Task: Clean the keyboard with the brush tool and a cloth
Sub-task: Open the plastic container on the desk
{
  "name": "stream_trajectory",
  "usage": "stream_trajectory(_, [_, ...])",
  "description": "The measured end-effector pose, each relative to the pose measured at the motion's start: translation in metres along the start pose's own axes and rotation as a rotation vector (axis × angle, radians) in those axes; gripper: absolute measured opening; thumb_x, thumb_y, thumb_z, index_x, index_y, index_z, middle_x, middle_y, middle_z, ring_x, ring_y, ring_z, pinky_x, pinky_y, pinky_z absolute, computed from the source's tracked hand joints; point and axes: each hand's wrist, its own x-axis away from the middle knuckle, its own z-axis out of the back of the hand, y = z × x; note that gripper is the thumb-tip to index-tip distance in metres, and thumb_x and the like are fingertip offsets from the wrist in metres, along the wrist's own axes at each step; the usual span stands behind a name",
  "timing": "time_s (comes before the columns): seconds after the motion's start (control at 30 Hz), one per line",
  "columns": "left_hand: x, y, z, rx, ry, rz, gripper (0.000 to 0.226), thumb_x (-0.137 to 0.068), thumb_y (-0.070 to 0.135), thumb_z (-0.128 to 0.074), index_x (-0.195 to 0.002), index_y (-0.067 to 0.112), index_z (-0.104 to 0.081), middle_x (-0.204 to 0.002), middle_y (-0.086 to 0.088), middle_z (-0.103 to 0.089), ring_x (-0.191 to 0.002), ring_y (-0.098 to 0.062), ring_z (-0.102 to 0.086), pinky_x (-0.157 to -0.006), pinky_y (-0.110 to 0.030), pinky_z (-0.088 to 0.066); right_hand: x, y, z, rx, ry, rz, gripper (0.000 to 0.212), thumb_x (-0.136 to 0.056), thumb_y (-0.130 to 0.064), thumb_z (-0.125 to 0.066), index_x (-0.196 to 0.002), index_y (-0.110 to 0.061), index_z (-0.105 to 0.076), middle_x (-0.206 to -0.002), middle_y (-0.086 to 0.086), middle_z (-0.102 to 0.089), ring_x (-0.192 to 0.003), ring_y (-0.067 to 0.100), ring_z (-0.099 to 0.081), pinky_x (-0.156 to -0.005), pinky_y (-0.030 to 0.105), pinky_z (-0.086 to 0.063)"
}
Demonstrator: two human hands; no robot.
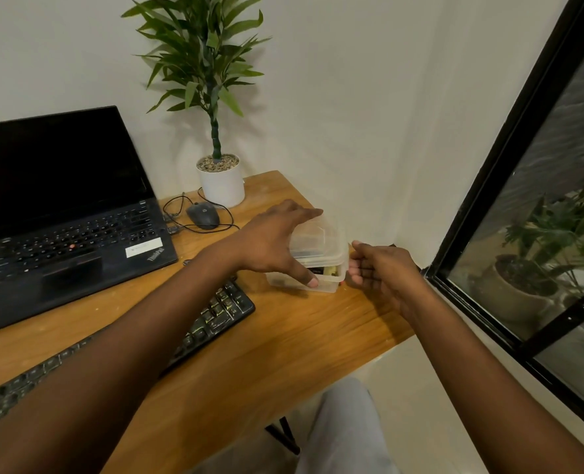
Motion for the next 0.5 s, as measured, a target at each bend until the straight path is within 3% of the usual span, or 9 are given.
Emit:
stream_trajectory(0.1, [0.027,0.016,0.002,-0.008,-0.01,-0.023,0.13,-0.055,0.073,-0.09,-0.163,0.032,-0.031,-0.143,0.01,-0.043,-0.131,-0.014,-0.043,-0.113,-0.043,-0.043,0.006,0.001,0.002,0.008,-0.017,0.032,0.026,-0.102,-0.022,-0.073,-0.1,0.003,-0.078,-0.085,0.023,-0.077,-0.072,0.028,-0.071,-0.086,0.047,-0.066])
stream_trajectory(0.27, [0.067,0.037,-0.019,-0.062,-0.125,-0.03,0.128,-0.061,0.071,-0.091,-0.165,0.034,-0.028,-0.15,0.012,-0.04,-0.134,-0.011,-0.04,-0.113,-0.034,-0.041,0.014,0.0,0.005,0.023,-0.034,0.052,0.021,-0.101,-0.019,-0.075,-0.1,0.002,-0.078,-0.084,0.017,-0.077,-0.07,0.024,-0.072,-0.069,0.034,-0.064])
stream_trajectory(0.37, [0.082,0.04,-0.039,-0.096,-0.174,-0.03,0.126,-0.062,0.074,-0.089,-0.164,0.035,-0.027,-0.152,0.01,-0.039,-0.135,-0.014,-0.039,-0.115,-0.034,-0.04,0.017,-0.001,0.004,0.045,-0.022,0.092,0.017,-0.1,-0.016,-0.075,-0.099,0.001,-0.078,-0.089,0.02,-0.077,-0.074,0.025,-0.072,-0.07,0.034,-0.065])
stream_trajectory(0.5, [0.088,0.036,-0.067,-0.116,-0.214,0.007,0.128,-0.061,0.08,-0.085,-0.165,0.038,-0.022,-0.154,0.01,-0.037,-0.138,-0.017,-0.041,-0.117,-0.039,-0.04,0.019,0.0,0.0,0.201,0.029,0.228,0.013,-0.1,-0.017,-0.074,-0.096,-0.006,-0.08,-0.09,0.015,-0.079,-0.079,0.024,-0.074,-0.082,0.041,-0.067])
